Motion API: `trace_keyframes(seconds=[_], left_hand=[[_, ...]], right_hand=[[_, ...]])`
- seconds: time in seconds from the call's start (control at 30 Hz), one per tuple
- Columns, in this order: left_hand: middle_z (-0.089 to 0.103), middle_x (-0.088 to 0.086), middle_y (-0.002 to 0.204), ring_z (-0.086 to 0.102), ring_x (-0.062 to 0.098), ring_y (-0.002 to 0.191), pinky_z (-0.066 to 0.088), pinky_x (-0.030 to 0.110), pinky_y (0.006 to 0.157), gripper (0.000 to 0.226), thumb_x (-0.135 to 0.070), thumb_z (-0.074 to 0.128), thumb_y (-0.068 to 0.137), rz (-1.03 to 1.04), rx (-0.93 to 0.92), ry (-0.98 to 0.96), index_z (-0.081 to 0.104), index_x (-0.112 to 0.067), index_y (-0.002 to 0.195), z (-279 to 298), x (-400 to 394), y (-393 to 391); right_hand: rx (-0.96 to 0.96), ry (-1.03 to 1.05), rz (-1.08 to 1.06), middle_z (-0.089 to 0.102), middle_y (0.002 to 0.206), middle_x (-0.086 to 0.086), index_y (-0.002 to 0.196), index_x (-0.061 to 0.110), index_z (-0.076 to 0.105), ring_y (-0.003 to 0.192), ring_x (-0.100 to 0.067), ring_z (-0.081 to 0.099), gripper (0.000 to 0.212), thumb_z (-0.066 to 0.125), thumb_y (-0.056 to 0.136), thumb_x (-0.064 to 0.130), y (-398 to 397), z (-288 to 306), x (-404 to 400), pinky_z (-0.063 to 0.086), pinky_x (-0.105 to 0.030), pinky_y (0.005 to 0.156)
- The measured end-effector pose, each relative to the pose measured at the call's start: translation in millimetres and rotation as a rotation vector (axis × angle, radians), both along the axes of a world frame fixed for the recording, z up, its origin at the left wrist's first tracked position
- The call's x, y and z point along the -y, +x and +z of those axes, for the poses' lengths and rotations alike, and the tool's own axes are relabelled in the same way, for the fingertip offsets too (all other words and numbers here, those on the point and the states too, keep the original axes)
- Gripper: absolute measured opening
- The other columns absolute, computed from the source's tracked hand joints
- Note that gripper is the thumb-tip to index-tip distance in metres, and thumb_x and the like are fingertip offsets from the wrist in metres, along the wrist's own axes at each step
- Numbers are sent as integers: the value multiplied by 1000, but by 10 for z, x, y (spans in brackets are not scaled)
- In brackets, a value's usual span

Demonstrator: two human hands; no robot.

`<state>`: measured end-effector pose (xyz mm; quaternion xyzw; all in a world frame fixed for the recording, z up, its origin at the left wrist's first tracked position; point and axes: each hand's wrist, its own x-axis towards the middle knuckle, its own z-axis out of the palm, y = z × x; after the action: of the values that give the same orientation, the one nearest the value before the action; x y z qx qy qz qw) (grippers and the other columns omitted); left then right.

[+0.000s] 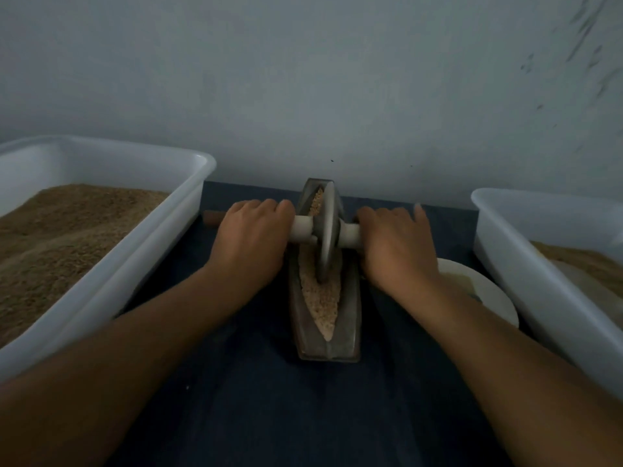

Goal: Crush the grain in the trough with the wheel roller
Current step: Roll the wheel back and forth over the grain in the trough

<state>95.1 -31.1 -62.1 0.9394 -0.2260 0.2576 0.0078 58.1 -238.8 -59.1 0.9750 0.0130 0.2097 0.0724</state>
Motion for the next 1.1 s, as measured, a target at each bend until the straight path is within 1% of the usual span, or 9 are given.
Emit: trace_keyframes(seconds=[0.13, 0.2, 0.3, 0.4, 0.5, 0.6, 0.77, 0.93, 1.1], left_hand=[[65, 4, 98, 63, 23, 85, 43, 35, 74, 28, -23, 68, 83, 64, -30, 20, 47, -19, 100, 43, 74, 338], [65, 5, 99, 64, 24, 85, 40, 35, 71, 32, -23, 67, 85, 86, -20, 27, 47, -18, 109, 77, 126, 452], [65, 6, 99, 64, 25, 85, 35, 35, 71, 29, -22, 64, 87, 117, 30, 70, 47, -17, 110, 130, 197, 560], [65, 5, 96, 64, 25, 82, 35, 34, 72, 23, -19, 64, 87, 119, 72, 111, 48, -17, 104, 149, 239, 561], [66, 5, 94, 64, 25, 81, 35, 34, 70, 20, -19, 63, 87, 115, 70, 123, 49, -17, 102, 143, 223, 472], [65, 4, 97, 63, 24, 84, 38, 34, 73, 21, -21, 63, 87, 94, 50, 96, 49, -18, 103, 110, 159, 280], [61, 2, 97, 56, 18, 84, 42, 32, 81, 30, -26, 69, 82, 68, 97, 76, 49, -20, 102, 16, 76, -224], [59, -3, 99, 54, 14, 87, 40, 28, 80, 33, -30, 70, 81, 41, 76, 44, 48, -24, 105, 5, -51, -518], [60, -4, 89, 53, 13, 76, 38, 27, 68, 37, -29, 78, 73, 73, 43, 5, 49, -24, 97, -69, -117, -525]], right_hand=[[38, -41, -9, 61, 107, -11, 107, 14, 58, 106, -34, 52, 18, 57, 89, 16, 376, 101, 19, 26, -51, 111], [12, -51, -10, 61, 106, -12, 104, 13, 57, 102, -33, 53, 16, 59, 89, 17, 534, 147, 62, 34, -41, 96], [-33, -24, -1, 64, 103, -12, 104, 12, 58, 95, -34, 59, 18, 63, 88, 21, 669, 158, 112, 32, -34, 71], [-57, 43, -7, 67, 102, -11, 106, 13, 59, 92, -32, 63, 24, 67, 87, 25, 646, 96, 145, 32, -31, 65], [-22, 62, 12, 66, 99, -8, 104, 13, 55, 91, -31, 62, 23, 65, 87, 24, 490, 17, 136, 35, -33, 72], [29, 41, 30, 64, 92, -5, 100, 14, 52, 88, -30, 61, 17, 62, 87, 20, 262, -54, 102, 36, -39, 97], [44, 58, 90, 61, 91, -6, 97, 12, 55, 84, -29, 56, 10, 59, 91, 19, -155, -52, 30, 32, -36, 83], [5, 18, 94, 61, 88, -8, 96, 10, 55, 84, -29, 57, 14, 63, 84, 14, -515, 13, -57, 35, -48, 108], [116, 39, 103, 59, 73, -12, 82, 6, 57, 70, -33, 57, 15, 68, 73, 3, -512, 45, -126, 40, -55, 105]])
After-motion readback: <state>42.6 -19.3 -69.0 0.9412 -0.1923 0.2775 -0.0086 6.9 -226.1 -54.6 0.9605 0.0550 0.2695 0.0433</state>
